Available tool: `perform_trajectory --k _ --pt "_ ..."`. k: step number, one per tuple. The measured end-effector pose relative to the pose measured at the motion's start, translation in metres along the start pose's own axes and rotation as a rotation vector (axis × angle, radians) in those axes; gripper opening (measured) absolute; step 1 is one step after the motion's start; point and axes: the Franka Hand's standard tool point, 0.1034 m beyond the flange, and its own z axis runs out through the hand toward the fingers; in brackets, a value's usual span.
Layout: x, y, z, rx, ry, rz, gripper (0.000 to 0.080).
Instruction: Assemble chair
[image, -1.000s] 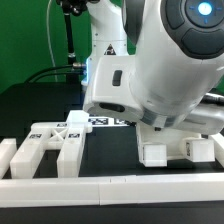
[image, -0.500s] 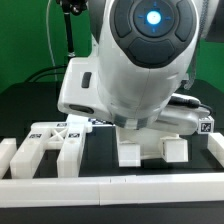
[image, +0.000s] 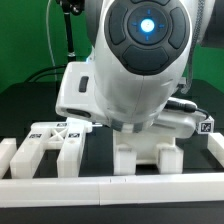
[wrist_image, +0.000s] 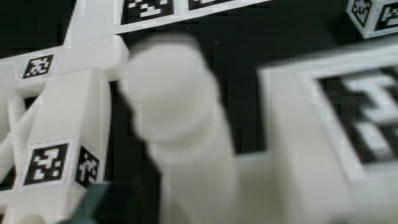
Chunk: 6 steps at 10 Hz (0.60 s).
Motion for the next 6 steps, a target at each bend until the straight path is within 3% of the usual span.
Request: perform_trajectory --k 1,2,6 --pt "0.0 0.0002 -0.0001 0.0 0.0 0.0 0.054" --pt "0.0001 0.0004 -0.0001 0.001 0.0 0.001 0.0616" --pt "0.0003 0.0012 0.0 0.002 0.0 0.001 0.0648"
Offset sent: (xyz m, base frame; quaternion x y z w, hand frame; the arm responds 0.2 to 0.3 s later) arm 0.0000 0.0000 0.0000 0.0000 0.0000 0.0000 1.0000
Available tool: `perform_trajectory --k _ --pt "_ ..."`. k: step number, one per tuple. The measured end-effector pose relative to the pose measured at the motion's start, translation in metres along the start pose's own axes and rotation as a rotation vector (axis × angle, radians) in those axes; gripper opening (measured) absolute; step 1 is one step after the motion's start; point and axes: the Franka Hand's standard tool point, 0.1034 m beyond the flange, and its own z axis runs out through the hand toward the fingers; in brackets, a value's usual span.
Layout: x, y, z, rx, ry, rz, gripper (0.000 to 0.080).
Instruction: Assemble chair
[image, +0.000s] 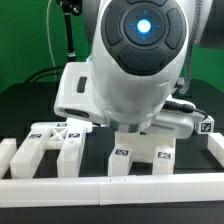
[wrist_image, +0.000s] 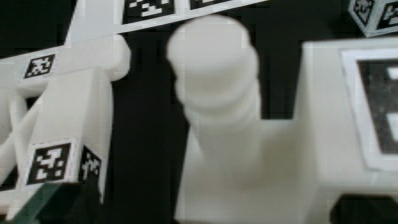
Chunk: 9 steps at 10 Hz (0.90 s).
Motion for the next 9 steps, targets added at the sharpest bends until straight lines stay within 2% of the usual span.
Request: perform_trajectory --k 5,7,9 --pt "0.001 0.002 -0.002 0.006 0.004 -0.003 0.0649" --pt "-0.001 0.007 -0.02 0.023 0.056 -0.003 0.0649" --pt "-0.006 0.017 -0.047 0.046 0.121 -0.019 0.0649"
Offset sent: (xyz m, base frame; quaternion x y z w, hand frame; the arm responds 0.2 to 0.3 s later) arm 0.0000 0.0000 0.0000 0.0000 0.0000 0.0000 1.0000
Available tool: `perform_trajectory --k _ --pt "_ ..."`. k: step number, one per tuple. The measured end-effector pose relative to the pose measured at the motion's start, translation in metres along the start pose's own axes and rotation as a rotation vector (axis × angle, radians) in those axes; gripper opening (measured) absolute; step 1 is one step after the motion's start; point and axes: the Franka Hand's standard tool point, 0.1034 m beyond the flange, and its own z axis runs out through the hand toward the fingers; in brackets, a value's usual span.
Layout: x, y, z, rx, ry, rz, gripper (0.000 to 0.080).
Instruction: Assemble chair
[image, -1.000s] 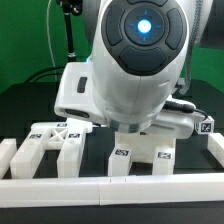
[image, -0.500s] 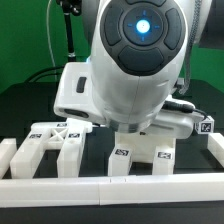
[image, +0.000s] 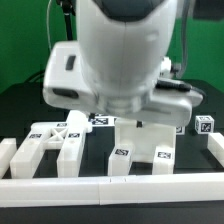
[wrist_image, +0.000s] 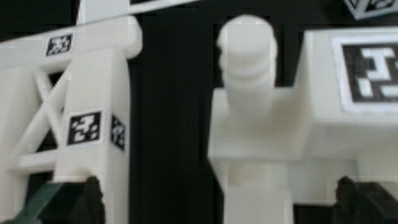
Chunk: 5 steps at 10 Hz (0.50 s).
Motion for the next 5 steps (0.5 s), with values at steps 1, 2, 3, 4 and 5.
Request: perform_trajectory --k 1,2,3,4,5 --pt "-0.004 0.001 -0.016 0.009 0.041 -0.007 0.0649" --pt "0.003 0.0 -0.038 0.016 0.166 -0.039 0.0649" --pt "-0.006 0.001 -0.053 0.014 0.287 -0.055 0.0649" --pt "-0.023 0.003 -0.049 0.02 0.372 -0.044 0.0649" --pt "-0.022 0.004 -0.039 0.025 0.388 -0.043 0.0649"
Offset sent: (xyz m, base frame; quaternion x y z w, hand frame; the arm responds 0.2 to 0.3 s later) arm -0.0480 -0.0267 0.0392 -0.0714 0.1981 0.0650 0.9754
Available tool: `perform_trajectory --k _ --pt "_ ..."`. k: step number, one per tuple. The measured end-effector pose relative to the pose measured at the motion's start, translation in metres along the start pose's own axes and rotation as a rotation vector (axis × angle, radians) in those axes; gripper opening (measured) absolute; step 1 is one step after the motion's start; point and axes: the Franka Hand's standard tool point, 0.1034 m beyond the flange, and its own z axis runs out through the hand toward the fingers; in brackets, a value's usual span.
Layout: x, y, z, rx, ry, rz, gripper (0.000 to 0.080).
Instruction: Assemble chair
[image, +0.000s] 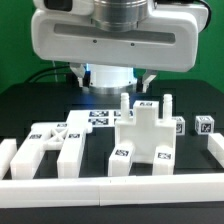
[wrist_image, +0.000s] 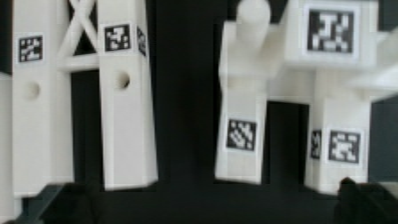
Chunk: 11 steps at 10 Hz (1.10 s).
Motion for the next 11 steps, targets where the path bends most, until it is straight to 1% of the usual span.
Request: perform_trajectory --k 1,2,3,4,5,7,8,10,11 --pt "0.016 -0.003 -0.004 0.004 0.095 -0.004 0.0649" --pt "0.017 -0.006 -0.008 0.013 0.176 -0.008 0.0649" --pt "0.011 -0.003 -0.004 0.027 0.167 -0.014 0.0649" --pt "0.014 0.009 -0.002 0.049 0.17 -0.037 0.0649" --pt "0.016 0.025 0.001 0.063 0.18 -0.062 0.0649" --pt "0.017 0.053 0.019 0.078 0.228 -0.133 0.0649" --pt "0.018 0.06 0.028 0.065 0.288 -0.157 0.0649" --pt "0.013 0.071 0.047 0.075 0.397 -0.139 0.0649" --pt "0.005 0.067 0.058 0.069 0.422 -0.131 0.0649"
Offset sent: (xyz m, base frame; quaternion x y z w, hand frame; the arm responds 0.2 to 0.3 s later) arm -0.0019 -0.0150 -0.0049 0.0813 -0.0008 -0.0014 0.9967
